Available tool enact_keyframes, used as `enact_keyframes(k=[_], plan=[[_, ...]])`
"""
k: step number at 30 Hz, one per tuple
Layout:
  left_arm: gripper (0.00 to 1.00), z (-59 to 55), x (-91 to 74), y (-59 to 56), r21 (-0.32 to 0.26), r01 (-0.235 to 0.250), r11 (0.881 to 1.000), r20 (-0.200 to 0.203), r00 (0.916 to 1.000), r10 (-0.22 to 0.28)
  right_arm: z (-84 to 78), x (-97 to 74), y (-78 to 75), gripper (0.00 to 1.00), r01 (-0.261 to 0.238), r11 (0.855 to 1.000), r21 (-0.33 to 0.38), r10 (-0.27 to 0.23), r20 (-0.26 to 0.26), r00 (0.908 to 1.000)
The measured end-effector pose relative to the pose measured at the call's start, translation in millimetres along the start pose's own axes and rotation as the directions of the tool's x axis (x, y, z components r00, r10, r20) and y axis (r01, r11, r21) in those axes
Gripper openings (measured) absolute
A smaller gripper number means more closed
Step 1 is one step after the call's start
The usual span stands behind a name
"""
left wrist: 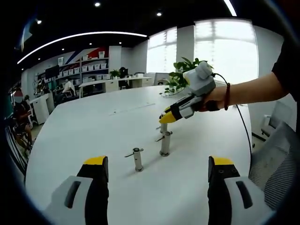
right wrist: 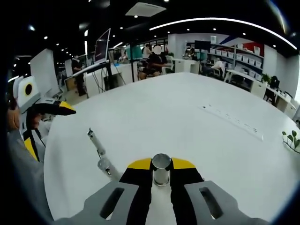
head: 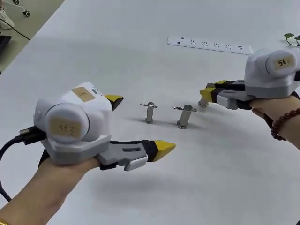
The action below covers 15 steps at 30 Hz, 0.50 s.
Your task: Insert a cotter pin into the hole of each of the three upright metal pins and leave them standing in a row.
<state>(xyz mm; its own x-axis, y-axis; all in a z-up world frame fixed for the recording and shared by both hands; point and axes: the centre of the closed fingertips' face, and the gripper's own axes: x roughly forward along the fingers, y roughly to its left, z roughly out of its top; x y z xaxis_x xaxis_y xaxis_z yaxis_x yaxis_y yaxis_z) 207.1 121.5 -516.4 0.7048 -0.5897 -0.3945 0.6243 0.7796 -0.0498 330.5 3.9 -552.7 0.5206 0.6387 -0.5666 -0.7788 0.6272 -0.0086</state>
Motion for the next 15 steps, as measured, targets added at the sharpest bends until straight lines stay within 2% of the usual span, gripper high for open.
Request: enact_keyframes(k=[4,9,15], plan=[[0.87,0.9,-0.1,-1.0,0.003,0.001,1.000,0.002,1.0000,-0.001,-6.1,-12.1,5.5,0.08,0.003,1.000,-0.004,-0.003,-0.009,1.0000],[0.87,1.3,-0.3,-2.1,0.004,0.002,1.000,0.002,1.0000,-0.002,-12.5,-27.6,20.7,0.08,-0.007,1.000,-0.012,0.007,-0.009,0.9999],[0.87,2.2,0.4,-3.9,0.007,0.004,1.000,0.005,1.0000,-0.004,-18.6,-35.7,35.9,0.08,-0.007,1.000,-0.029,0.007,-0.011,0.9999]])
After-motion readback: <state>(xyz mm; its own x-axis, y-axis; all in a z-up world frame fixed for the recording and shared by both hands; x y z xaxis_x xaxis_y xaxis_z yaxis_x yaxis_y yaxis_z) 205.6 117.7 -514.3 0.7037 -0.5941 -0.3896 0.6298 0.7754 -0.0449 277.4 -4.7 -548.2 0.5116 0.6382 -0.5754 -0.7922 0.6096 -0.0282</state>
